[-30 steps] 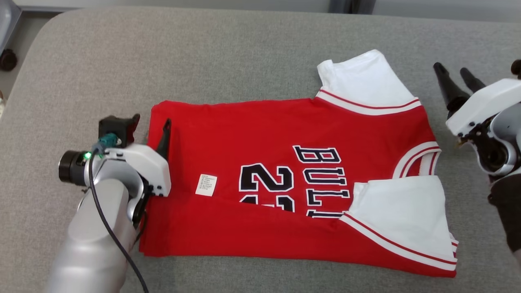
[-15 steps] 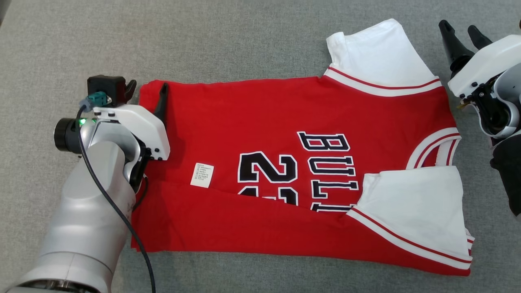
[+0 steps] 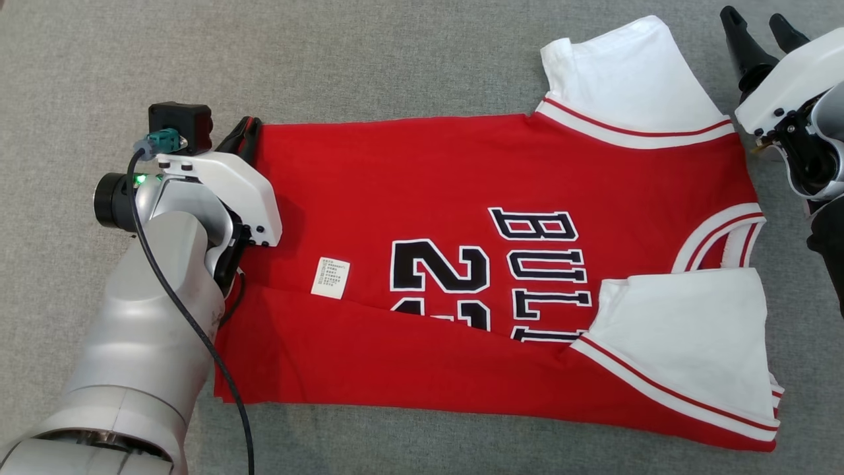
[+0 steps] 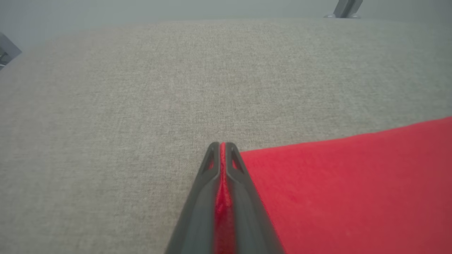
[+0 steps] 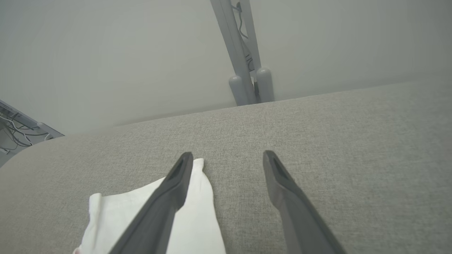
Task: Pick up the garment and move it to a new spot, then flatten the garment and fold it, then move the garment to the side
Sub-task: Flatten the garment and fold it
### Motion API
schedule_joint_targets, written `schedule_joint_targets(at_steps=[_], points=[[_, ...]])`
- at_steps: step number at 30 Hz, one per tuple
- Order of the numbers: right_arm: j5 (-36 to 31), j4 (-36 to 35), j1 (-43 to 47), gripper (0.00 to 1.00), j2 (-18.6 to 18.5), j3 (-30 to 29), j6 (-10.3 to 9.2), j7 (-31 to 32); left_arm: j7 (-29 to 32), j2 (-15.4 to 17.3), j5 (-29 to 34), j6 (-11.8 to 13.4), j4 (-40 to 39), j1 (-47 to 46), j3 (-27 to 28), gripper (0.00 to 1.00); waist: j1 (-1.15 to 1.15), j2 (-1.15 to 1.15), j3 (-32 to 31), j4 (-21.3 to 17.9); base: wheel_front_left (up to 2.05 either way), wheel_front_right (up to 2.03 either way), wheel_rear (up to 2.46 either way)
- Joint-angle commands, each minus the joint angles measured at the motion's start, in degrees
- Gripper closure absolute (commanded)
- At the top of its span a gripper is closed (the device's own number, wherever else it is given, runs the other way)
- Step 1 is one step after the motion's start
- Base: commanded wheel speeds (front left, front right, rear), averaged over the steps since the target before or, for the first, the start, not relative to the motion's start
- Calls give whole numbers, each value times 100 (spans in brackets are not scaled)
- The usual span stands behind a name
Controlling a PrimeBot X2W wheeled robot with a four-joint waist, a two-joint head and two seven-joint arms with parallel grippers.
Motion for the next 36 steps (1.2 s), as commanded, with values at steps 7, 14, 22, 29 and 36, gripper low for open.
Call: schedule_joint_targets(at_steps=[7, 14, 22, 29, 36], points=[[175, 177, -283, 0, -129, 343, 3, 211, -136, -16, -101, -17, 91, -172, -176, 100, 0, 0, 93, 138, 0, 0, 0], [279, 294, -546, 0, -216, 699, 3, 494, -146, -61, -212, -21, 40, -205, -430, 100, 0, 0, 190, 284, 0, 0, 0], [354, 560, -846, 0, -298, 1144, 3, 788, -151, -83, -441, -21, -48, -224, -772, 100, 0, 0, 273, 436, 0, 0, 0], [498, 664, -979, 0, -330, 1435, 3, 845, -174, -91, -650, -21, -65, -236, -998, 100, 0, 0, 302, 483, 0, 0, 0], [649, 773, -1131, 0, -337, 1663, 3, 897, -175, -97, -867, -22, -107, -272, -1220, 100, 0, 0, 362, 532, 0, 0, 0]])
